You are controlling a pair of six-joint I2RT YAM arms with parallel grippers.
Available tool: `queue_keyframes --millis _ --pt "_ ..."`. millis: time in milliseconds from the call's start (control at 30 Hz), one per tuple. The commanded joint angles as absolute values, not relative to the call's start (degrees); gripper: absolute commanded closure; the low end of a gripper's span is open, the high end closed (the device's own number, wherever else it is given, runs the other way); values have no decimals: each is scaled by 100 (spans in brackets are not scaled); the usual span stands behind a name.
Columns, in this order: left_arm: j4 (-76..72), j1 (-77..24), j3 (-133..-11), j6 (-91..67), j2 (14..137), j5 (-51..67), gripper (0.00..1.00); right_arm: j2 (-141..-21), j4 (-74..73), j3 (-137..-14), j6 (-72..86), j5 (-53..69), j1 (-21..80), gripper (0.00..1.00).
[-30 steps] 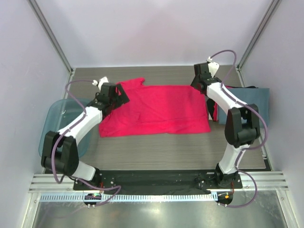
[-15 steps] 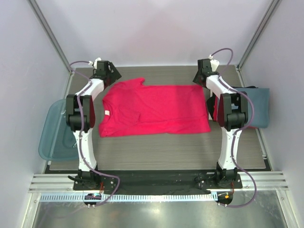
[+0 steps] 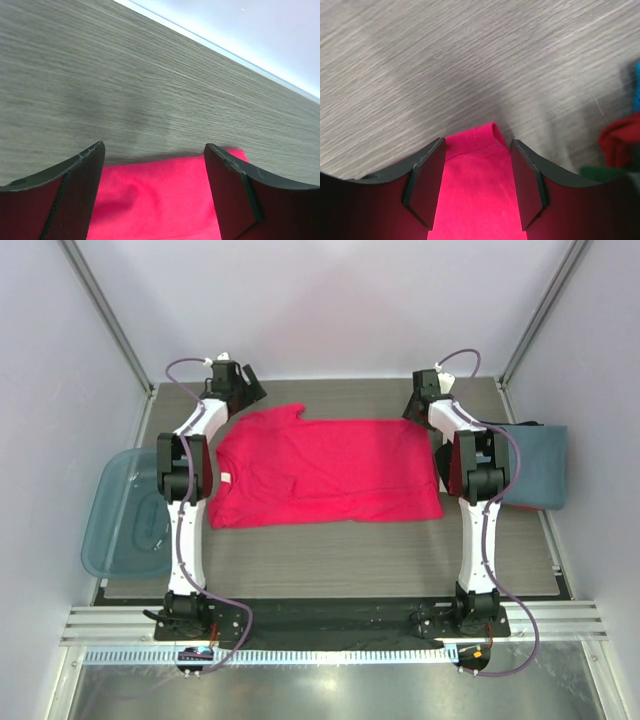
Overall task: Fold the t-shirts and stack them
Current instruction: Fold the tshirt
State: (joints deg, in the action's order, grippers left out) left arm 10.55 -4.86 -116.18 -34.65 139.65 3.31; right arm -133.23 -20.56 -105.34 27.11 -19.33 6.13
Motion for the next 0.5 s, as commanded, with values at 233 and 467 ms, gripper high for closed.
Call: queue_keyframes --millis 233,467 --pt "1836 -475 -12936 -3138 14818 984 27 -13544 -1942 -11030 2628 -2285 589 69" --pt "2030 -492 -12772 -2997 14731 1239 33 -13552 -2004 -11056 2619 -2198 580 84"
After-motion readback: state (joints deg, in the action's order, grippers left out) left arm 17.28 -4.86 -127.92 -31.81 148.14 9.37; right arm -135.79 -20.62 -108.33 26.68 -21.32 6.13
